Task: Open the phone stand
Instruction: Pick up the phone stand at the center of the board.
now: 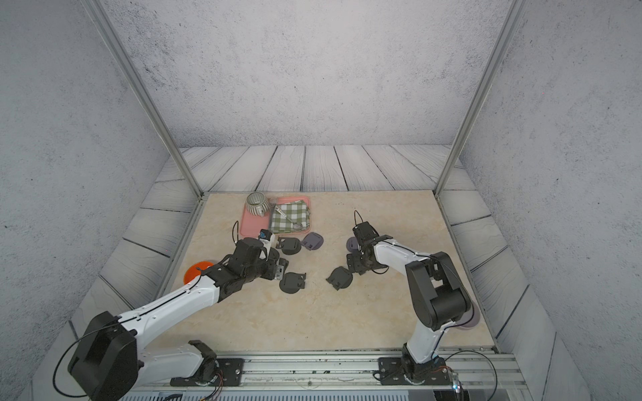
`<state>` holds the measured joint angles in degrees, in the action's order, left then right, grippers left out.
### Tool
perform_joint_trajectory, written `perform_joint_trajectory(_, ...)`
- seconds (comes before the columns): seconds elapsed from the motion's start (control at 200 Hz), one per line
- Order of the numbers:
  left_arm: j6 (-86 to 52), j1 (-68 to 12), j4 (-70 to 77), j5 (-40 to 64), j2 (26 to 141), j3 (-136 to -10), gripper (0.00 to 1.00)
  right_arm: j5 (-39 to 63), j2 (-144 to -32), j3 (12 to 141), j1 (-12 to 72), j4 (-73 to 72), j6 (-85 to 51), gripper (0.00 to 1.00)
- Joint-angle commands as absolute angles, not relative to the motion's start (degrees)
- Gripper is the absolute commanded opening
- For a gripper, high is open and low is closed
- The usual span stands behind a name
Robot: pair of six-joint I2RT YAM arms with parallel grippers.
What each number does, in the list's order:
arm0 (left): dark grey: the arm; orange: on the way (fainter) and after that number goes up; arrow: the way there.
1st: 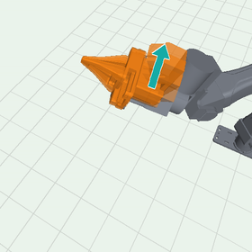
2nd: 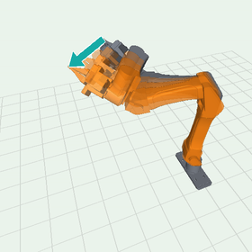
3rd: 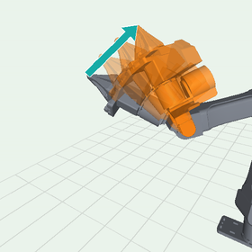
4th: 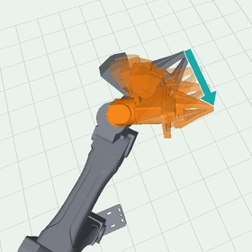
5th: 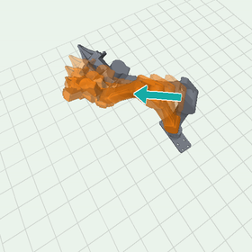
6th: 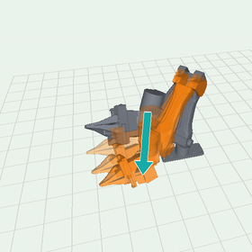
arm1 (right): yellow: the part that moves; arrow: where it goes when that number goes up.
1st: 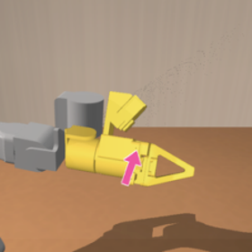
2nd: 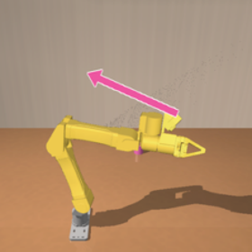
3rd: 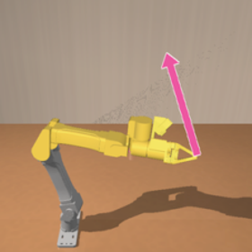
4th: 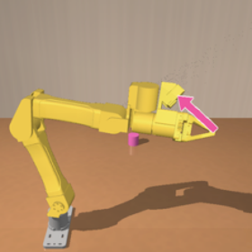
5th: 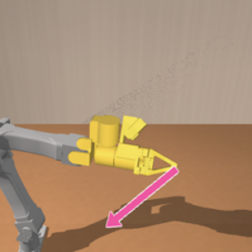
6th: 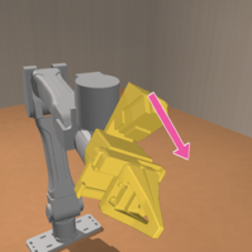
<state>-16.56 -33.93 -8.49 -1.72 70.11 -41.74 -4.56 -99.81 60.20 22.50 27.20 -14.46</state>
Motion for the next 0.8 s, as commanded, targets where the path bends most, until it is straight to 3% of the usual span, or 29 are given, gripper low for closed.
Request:
perform_joint_trajectory(0.0,-15.2,-34.3,-9.4,-2.1,68.9,-41.6,0.98,-2.7,-102.1,62.6,22.9,29.6,-13.8,0.92)
perform_joint_trajectory(0.325,-15.4,-34.4,-8.9,-1.1,71.8,-42.4,0.98,-2.8,-103.4,63.8,22.8,31.0,-13.5,0.79)
perform_joint_trajectory(0.586,-16.3,-34.5,-8.7,-1.7,73.2,-43.3,0.98,-3.9,-102.5,64.1,22.7,32.2,-13.4,0.55)
perform_joint_trajectory(0.796,-18.4,-34.7,-8.7,-3.5,74.3,-44.1,0.98,-4.8,-98.6,62.5,22.8,31.8,-13.5,0.51)
